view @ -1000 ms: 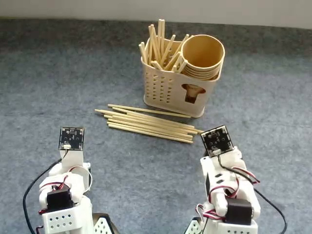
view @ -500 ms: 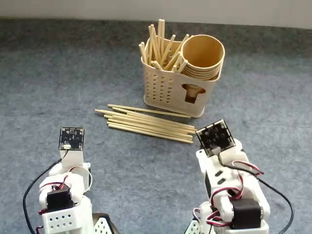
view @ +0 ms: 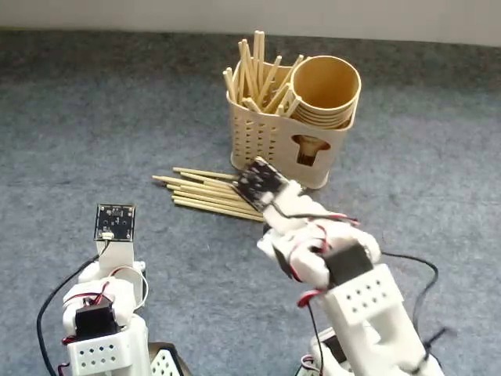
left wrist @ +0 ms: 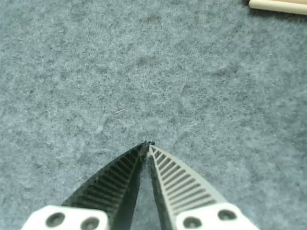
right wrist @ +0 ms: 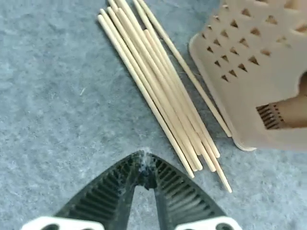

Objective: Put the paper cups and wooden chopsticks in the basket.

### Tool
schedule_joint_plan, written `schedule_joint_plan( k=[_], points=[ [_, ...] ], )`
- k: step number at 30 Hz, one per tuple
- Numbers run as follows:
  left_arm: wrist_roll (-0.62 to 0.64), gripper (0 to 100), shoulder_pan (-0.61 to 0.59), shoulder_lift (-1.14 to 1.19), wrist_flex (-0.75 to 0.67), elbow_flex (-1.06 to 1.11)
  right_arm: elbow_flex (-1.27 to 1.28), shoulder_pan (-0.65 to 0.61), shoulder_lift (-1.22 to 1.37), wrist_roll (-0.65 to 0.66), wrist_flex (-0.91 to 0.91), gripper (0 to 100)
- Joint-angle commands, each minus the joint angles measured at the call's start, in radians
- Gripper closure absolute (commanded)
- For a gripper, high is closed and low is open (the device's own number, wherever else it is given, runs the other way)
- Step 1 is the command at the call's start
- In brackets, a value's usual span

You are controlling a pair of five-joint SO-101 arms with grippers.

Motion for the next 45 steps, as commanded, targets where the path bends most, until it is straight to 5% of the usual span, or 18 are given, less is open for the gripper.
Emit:
schedule_joint_plan(
  k=[1, 24, 45],
  points=[
    [-0.003, 99, -0.013, -0.002, 0.005, 0.019, -0.153, -0.048, 0.176, -0.018, -0.024, 98.5],
    [-0.003, 99, -0.013, -0.002, 0.005, 0.019, -0.872, -0.105, 1.122, 0.044, -0.018, 92.0],
    [-0.003, 99, -0.013, -0.002, 0.005, 0.019, -0.98, -0.051, 1.36, 0.049, -0.019, 92.3]
  ],
)
